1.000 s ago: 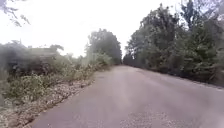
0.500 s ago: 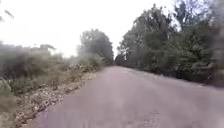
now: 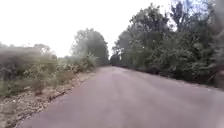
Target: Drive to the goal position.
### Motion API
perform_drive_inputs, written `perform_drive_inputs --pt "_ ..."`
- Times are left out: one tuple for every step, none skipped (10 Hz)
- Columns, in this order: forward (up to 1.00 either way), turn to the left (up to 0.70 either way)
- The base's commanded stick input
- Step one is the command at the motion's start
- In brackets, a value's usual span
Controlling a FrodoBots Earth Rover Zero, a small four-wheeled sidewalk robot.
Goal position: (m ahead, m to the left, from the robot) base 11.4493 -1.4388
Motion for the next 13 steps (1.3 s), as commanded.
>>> perform_drive_inputs --pt "1.0 0.0" --pt "1.0 0.0" --pt "1.0 0.0" --pt "1.0 0.0" --pt "1.0 0.0" --pt "1.0 0.0" --pt "1.0 0.0" --pt "1.0 0.0" --pt "1.0 0.0" --pt "1.0 0.0" --pt "1.0 0.0" --pt "1.0 0.0" --pt "1.0 0.0"
